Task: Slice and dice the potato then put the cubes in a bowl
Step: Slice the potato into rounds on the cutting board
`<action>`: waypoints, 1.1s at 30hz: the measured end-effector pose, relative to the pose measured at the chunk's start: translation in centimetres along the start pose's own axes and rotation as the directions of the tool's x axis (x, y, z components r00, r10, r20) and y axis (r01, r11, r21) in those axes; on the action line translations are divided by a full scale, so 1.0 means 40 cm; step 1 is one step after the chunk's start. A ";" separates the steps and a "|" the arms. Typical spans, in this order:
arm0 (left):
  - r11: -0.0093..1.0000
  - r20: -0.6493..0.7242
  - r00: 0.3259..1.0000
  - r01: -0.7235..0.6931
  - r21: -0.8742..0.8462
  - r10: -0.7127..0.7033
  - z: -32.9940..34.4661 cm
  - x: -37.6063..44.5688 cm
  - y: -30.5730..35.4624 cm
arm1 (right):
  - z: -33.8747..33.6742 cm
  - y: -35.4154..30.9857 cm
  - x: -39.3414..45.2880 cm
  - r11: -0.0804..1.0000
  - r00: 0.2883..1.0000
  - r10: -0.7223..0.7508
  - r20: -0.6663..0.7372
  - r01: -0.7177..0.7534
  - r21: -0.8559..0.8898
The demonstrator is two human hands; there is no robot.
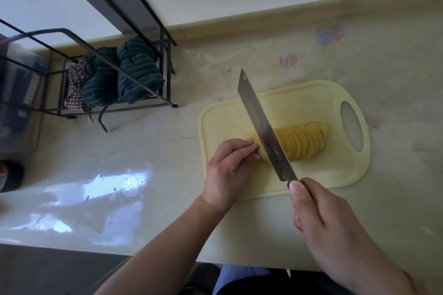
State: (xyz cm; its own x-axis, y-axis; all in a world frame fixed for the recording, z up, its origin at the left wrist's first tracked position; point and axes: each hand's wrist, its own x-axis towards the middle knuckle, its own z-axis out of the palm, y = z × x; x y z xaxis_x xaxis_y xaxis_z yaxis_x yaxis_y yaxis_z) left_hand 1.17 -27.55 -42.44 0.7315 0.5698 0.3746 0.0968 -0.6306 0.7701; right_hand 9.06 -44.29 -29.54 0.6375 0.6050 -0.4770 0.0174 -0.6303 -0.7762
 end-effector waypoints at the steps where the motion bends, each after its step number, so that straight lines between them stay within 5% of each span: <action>1: 1.000 0.001 1.000 -0.005 -0.002 0.005 -0.001 0.001 -0.001 | 0.000 0.003 -0.003 1.000 1.000 -0.002 -0.003 0.002 -0.007; 33: 0.998 -0.030 0.999 -0.036 -0.044 0.034 0.010 0.006 -0.019 | 0.002 0.020 0.025 1.000 0.999 0.023 0.048 -0.024 0.020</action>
State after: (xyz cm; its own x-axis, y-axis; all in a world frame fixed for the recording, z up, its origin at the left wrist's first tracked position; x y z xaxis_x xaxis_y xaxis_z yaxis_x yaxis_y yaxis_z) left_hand 1.53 -27.14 -43.15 0.7137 0.5634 0.4161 0.0408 -0.6265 0.7783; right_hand 9.65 -44.15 -30.65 0.5997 0.6130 -0.5144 -0.0135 -0.6350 -0.7724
